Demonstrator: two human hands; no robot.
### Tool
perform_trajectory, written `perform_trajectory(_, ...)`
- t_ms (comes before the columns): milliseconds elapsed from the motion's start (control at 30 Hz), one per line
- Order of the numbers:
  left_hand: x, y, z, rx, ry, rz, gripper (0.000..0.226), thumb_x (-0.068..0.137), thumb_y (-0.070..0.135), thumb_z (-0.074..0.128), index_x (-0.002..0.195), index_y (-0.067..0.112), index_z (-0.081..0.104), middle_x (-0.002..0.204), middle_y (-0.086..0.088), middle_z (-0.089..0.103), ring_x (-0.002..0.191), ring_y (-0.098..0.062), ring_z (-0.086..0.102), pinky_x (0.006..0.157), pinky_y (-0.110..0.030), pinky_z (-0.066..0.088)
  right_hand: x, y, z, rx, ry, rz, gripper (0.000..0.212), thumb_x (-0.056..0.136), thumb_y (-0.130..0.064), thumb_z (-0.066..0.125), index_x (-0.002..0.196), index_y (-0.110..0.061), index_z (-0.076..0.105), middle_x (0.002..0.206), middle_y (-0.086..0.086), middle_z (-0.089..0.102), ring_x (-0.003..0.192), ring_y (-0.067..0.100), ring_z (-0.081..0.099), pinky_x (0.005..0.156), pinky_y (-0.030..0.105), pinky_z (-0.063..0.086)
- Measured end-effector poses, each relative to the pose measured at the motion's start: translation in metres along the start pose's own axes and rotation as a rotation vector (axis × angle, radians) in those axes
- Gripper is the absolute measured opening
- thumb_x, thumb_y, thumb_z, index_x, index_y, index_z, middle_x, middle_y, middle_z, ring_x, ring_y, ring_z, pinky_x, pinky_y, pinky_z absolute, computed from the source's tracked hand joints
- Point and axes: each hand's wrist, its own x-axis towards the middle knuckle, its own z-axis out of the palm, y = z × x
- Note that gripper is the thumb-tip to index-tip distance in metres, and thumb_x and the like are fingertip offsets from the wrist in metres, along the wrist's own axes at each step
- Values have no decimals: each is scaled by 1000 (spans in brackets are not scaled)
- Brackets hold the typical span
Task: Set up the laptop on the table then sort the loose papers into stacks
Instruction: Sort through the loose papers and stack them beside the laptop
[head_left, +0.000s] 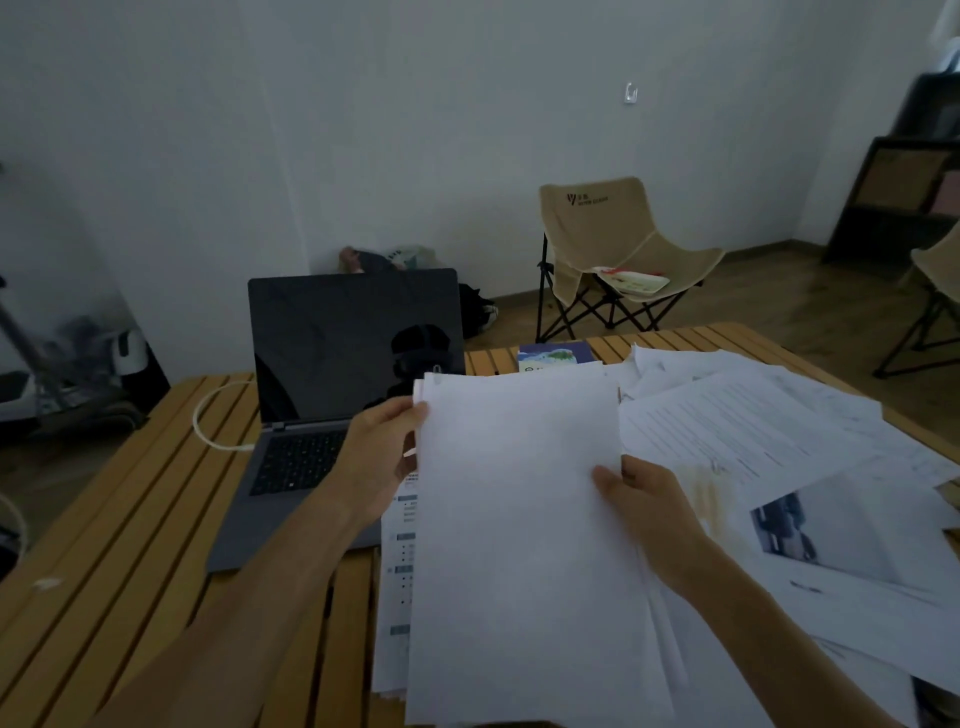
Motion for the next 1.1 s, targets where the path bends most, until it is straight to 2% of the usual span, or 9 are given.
perform_trajectory(200,-1,1,-2,29,-7,10,18,94,16,60,94,2,71,93,-12,74,79,-24,68,72,-34,57,0,5,-13,161,-62,83,21,101,-16,55,107,-6,74,104,13,76,98,34,73,89,48,57)
perform_trajectory(367,-3,-1,8,-302,-85,-187,22,93,22,62,108,9,71,89,-5,71,76,-18,65,75,-34,50,-3,-5,-12,338,-14,94,23,101,-19,53,110,-10,73,105,10,76,96,31,74,82,43,59)
perform_trajectory(467,-4,-8,14,-406,-85,-260,30,93,21,60,117,6,69,97,-8,71,90,-25,63,86,-40,51,-6,-6,-9,352,-20,121,24,101,-17,52,112,-8,72,106,10,76,98,30,73,82,41,59)
perform_trajectory(533,-6,-12,19,-308,-49,-204,31,91,19,63,117,1,67,105,-13,71,92,-26,64,83,-38,53,-7,-5,-7,333,-29,121,24,102,-17,51,111,-8,72,104,10,77,93,29,74,76,38,60)
perform_trajectory(633,-9,-13,23,-5,51,47,23,89,14,68,109,4,63,100,-10,73,77,-18,69,64,-27,54,-9,-5,-8,246,23,99,24,103,-17,51,102,-10,74,95,9,78,80,23,75,67,35,62)
perform_trajectory(800,-8,-19,20,373,89,367,7,91,11,66,95,14,60,92,1,68,81,-14,66,68,-23,53,-6,-1,-15,143,83,93,27,101,-23,55,95,-6,75,96,20,74,91,36,72,85,56,58)
perform_trajectory(933,-7,-24,23,416,31,336,14,95,12,60,95,14,74,89,5,74,82,-13,69,71,-22,54,-3,4,-16,85,90,67,34,99,-27,59,92,5,67,95,29,68,80,35,66,86,60,55)
perform_trajectory(1033,-2,-18,26,161,66,110,29,96,22,52,94,0,70,82,-11,71,75,-23,63,68,-31,48,-2,6,-16,74,80,-3,39,97,-29,62,77,4,62,73,16,65,69,28,60,73,45,57)
perform_trajectory(1100,0,-13,29,110,75,54,31,96,31,54,86,4,66,76,-8,67,67,-21,60,63,-32,47,-3,4,-15,62,75,-51,37,96,-29,65,68,-4,61,63,5,63,62,21,59,63,35,53)
